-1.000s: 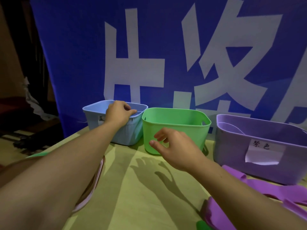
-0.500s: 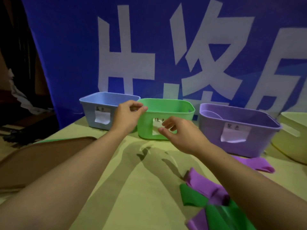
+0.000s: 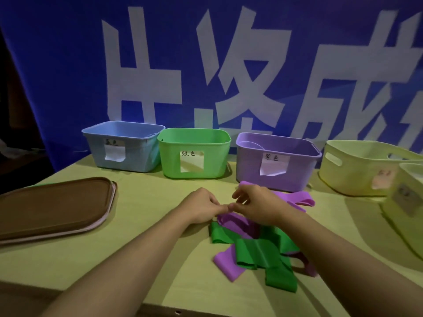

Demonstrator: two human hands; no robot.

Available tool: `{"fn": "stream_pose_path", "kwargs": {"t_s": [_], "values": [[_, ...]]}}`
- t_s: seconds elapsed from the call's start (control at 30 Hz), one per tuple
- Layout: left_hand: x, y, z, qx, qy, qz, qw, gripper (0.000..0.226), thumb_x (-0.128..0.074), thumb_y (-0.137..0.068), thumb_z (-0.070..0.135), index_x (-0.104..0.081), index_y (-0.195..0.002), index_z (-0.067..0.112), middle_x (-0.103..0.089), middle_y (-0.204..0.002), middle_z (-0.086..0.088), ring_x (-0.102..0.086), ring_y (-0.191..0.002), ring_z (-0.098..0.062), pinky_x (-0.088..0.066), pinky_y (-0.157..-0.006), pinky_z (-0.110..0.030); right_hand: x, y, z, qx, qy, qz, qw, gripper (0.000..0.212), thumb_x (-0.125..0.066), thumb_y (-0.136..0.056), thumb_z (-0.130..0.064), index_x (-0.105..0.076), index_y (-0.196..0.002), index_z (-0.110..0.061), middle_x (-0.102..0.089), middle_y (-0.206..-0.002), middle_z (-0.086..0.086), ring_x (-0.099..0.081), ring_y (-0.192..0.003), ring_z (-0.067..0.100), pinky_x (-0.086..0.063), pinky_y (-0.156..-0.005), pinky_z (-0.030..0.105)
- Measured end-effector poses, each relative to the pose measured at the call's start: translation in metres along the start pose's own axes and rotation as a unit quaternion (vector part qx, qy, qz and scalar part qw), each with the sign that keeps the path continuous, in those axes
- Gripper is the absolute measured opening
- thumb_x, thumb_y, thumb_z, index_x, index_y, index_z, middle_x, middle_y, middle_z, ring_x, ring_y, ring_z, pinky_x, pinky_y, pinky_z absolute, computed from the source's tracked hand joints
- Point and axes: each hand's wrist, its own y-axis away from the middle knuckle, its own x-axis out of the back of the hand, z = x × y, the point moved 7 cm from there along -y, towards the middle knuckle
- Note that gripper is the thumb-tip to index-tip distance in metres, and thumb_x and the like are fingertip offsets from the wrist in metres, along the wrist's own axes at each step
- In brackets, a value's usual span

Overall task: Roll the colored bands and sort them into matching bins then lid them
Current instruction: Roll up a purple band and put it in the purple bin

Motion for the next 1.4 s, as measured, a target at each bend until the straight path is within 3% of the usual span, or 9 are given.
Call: {"fn": "stream_pose_path", "kwargs": {"t_s": [0.1, 0.3, 0.37, 0.57, 0.73, 0.87, 1.07, 1.23, 1.4], "values": [[-0.005, 0.004, 0.007, 0.007, -0.007, 0.008, 1.0, 0.039, -0.081, -0.077, 0.058, -0.079, -0.075, 0.019, -0.077, -0.081, -0.001, -0.072, -0.086, -0.02, -0.056, -0.082, -0.041, -0.001, 0.007, 0.008, -0.007, -0.023, -0.002, 1.0, 0.043, -0.068, -0.095, -0.045, -0.063, -0.129, -0.02, -0.072, -0.12, -0.002, -0.067, -0.102, 0.013, -0.055, -0.094, 0.035], [-0.007, 0.01, 0.023, -0.016, 0.073, 0.045, 0.996, 0.011, -0.084, -0.084, 0.02, -0.075, -0.084, 0.015, -0.076, -0.077, -0.005, -0.075, -0.07, -0.021, -0.064, -0.072, -0.047, 0.0, 0.013, 0.015, -0.007, -0.075, 0.005, 0.997, 0.047, -0.066, -0.098, -0.036, -0.054, -0.141, -0.019, -0.067, -0.131, 0.002, -0.065, -0.11, 0.016, -0.054, -0.097, 0.034], [-0.001, 0.012, 0.035, -0.043, 0.113, 0.047, 0.992, 0.008, -0.081, -0.087, 0.016, -0.073, -0.085, 0.013, -0.075, -0.075, -0.004, -0.073, -0.063, -0.015, -0.061, -0.061, -0.034, 0.005, 0.014, 0.018, -0.009, -0.111, 0.016, 0.994, 0.053, -0.068, -0.096, -0.04, -0.053, -0.141, -0.016, -0.066, -0.131, 0.004, -0.065, -0.111, 0.018, -0.054, -0.096, 0.034], [0.03, 0.011, 0.087, -0.135, 0.07, 0.084, 0.985, 0.007, -0.075, -0.092, 0.018, -0.078, -0.098, 0.018, -0.072, -0.084, 0.009, -0.064, -0.077, -0.004, -0.049, -0.073, -0.026, 0.037, 0.015, 0.019, -0.002, -0.189, 0.07, 0.98, 0.042, -0.07, -0.096, -0.038, -0.062, -0.128, -0.013, -0.071, -0.113, 0.002, -0.068, -0.101, 0.016, -0.058, -0.09, 0.034], [0.066, 0.011, 0.129, -0.183, 0.088, 0.159, 0.966, 0.009, -0.075, -0.092, 0.016, -0.079, -0.1, 0.018, -0.073, -0.09, 0.006, -0.067, -0.088, -0.011, -0.06, -0.088, -0.043, 0.067, 0.016, 0.02, -0.003, -0.188, 0.1, 0.977, 0.03, -0.07, -0.096, -0.034, -0.069, -0.117, -0.012, -0.073, -0.103, 0.0, -0.069, -0.092, 0.015, -0.056, -0.077, 0.027], [0.091, 0.016, 0.16, -0.213, 0.087, 0.2, 0.952, 0.01, -0.074, -0.094, 0.021, -0.076, -0.103, 0.023, -0.071, -0.096, 0.01, -0.066, -0.095, -0.009, -0.059, -0.084, -0.03, 0.091, 0.017, 0.017, 0.002, -0.228, 0.14, 0.964, 0.022, -0.071, -0.095, -0.03, -0.07, -0.111, -0.015, -0.072, -0.096, -0.003, -0.07, -0.085, 0.013, -0.058, -0.066, 0.022], [0.118, 0.025, 0.19, -0.245, 0.084, 0.264, 0.929, 0.012, -0.075, -0.092, 0.017, -0.074, -0.101, 0.024, -0.069, -0.094, 0.013, -0.063, -0.093, -0.006, -0.054, -0.077, -0.023, 0.12, 0.012, 0.009, -0.006, -0.274, 0.217, 0.937, 0.02, -0.075, -0.092, -0.026, -0.064, -0.103, -0.013, -0.072, -0.092, 0.0, -0.071, -0.088, 0.017, -0.06, -0.081, 0.036], [0.121, 0.03, 0.199, -0.258, 0.072, 0.277, 0.923, 0.012, -0.075, -0.093, 0.017, -0.073, -0.101, 0.025, -0.067, -0.093, 0.016, -0.062, -0.089, -0.002, -0.051, -0.073, -0.017, 0.107, 0.009, 0.006, -0.03, -0.302, 0.141, 0.943, 0.039, -0.078, -0.09, -0.023, -0.052, -0.118, -0.016, -0.069, -0.092, -0.003, -0.071, -0.081, 0.012, -0.062, -0.073, 0.032], [0.131, 0.026, 0.186, -0.223, 0.098, 0.33, 0.912, 0.008, -0.074, -0.094, 0.019, -0.073, -0.101, 0.023, -0.063, -0.088, 0.017, -0.057, -0.083, 0.003, -0.041, -0.064, -0.011, 0.077, 0.009, 0.022, -0.037, -0.14, 0.093, 0.985, 0.028, -0.078, -0.09, -0.033, -0.065, -0.108, -0.015, -0.067, -0.089, -0.006, -0.064, -0.076, 0.005, -0.054, -0.068, 0.024]]}}
